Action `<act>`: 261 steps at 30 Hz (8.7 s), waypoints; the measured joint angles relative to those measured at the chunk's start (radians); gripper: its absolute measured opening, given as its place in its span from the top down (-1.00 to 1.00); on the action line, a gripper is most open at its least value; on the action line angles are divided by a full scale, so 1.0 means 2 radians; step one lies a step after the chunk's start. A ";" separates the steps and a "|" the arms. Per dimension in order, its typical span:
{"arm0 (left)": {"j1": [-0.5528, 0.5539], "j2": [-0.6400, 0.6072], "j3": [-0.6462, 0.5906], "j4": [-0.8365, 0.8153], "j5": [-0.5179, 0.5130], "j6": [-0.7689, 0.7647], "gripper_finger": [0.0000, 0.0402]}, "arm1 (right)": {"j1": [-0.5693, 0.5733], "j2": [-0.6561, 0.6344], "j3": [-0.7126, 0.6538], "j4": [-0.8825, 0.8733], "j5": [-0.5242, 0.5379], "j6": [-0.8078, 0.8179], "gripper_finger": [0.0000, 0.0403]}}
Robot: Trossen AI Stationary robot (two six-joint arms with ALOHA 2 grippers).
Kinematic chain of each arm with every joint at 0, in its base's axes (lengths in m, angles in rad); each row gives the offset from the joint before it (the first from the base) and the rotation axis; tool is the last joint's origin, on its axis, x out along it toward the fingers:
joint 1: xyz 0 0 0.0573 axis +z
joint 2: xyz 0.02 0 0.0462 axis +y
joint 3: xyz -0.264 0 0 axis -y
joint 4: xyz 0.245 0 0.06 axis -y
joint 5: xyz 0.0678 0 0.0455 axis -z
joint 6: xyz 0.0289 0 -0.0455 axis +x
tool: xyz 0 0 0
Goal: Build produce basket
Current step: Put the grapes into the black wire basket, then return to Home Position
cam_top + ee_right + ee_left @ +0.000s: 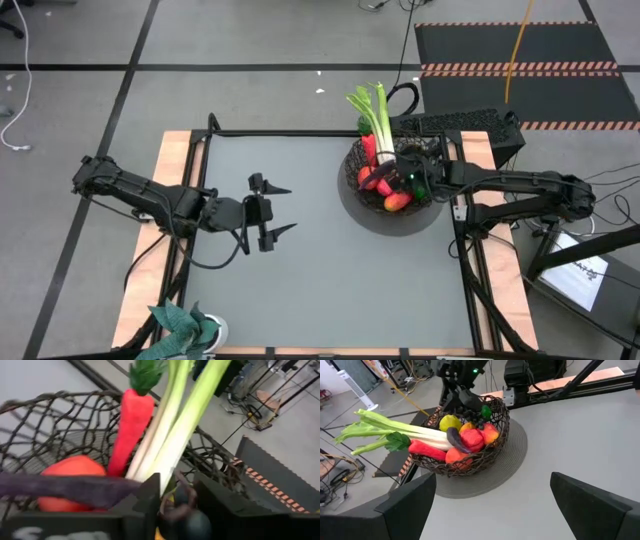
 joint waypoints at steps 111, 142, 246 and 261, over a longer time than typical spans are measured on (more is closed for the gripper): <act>0.105 -0.418 -0.383 0.152 0.127 0.080 0.98 | 0.177 -0.537 -0.367 0.270 -0.340 -0.183 1.00; 0.104 -0.420 -0.472 0.237 0.181 0.049 0.99 | 0.177 -0.536 -0.368 0.277 -0.339 -0.181 1.00; 0.105 -0.576 -0.491 0.167 0.233 0.067 0.85 | 0.177 -0.537 -0.368 0.277 -0.339 -0.181 1.00; 0.105 -0.576 -0.491 0.168 0.233 0.067 0.85 | 0.177 -0.536 -0.368 0.277 -0.339 -0.181 1.00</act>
